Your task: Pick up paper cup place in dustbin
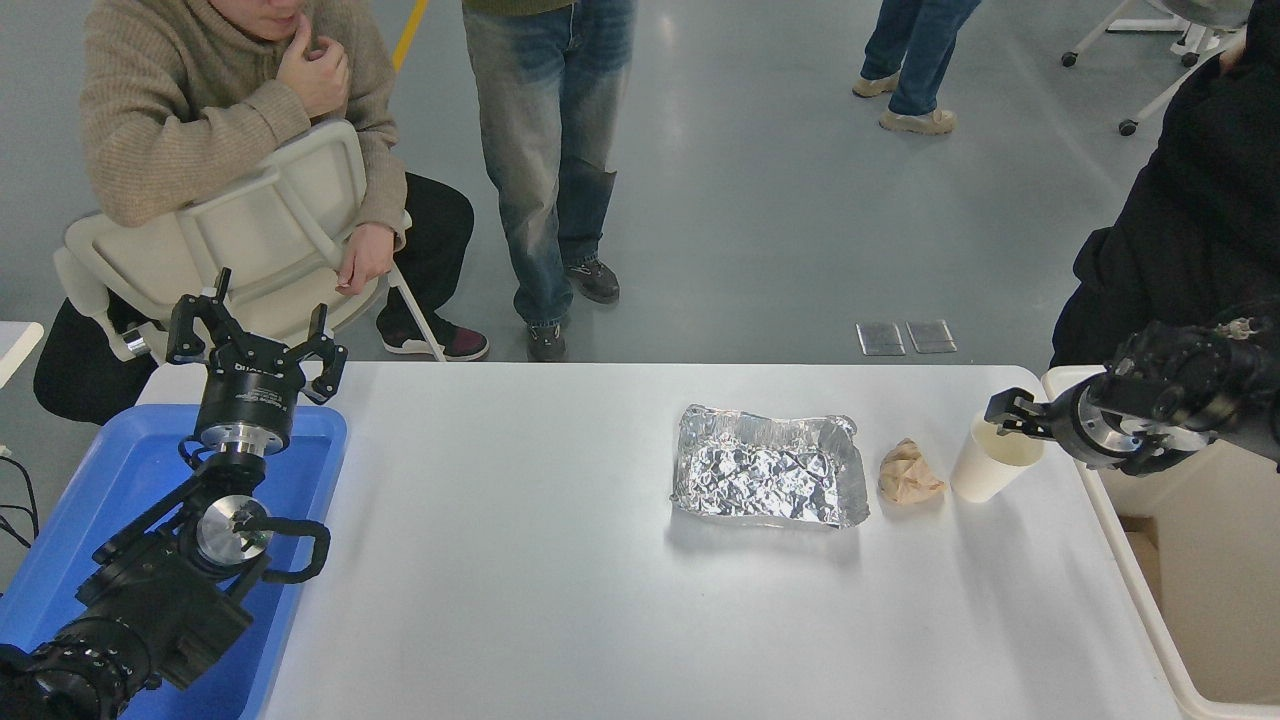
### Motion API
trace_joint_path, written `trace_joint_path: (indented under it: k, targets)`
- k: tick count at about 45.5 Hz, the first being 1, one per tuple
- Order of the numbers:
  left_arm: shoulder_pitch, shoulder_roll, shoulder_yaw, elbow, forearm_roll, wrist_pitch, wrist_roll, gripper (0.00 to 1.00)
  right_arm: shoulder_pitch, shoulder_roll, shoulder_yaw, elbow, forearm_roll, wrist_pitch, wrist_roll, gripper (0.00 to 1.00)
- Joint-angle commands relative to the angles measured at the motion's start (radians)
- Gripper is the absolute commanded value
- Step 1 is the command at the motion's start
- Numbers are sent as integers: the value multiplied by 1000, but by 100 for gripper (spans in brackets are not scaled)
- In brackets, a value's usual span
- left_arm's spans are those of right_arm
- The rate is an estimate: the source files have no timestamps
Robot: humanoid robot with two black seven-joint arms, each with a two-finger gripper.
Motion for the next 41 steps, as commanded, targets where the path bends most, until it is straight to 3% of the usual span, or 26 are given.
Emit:
trace_joint_path:
  k: [1, 7, 16, 17, 24, 41]
  targets:
    - [0, 0, 0, 0, 0, 0, 0, 99, -43, 16, 15, -26, 5, -34, -1, 92]
    - [0, 0, 0, 0, 0, 0, 0, 99, -49, 16, 15, -26, 7, -40, -3, 80]
    - [0, 0, 0, 0, 0, 0, 0, 99, -46, 12, 21, -24, 24, -40, -3, 49]
    - [0, 0, 0, 0, 0, 0, 0, 99, -48, 12, 21, -24, 48, -40, -3, 37]
    - [0, 0, 0, 1, 0, 0, 0, 99, -40, 9, 21, -23, 136, -34, -3, 0]
    - [0, 0, 0, 1, 0, 0, 0, 99, -32, 9, 21, -10, 176, -22, -3, 0]
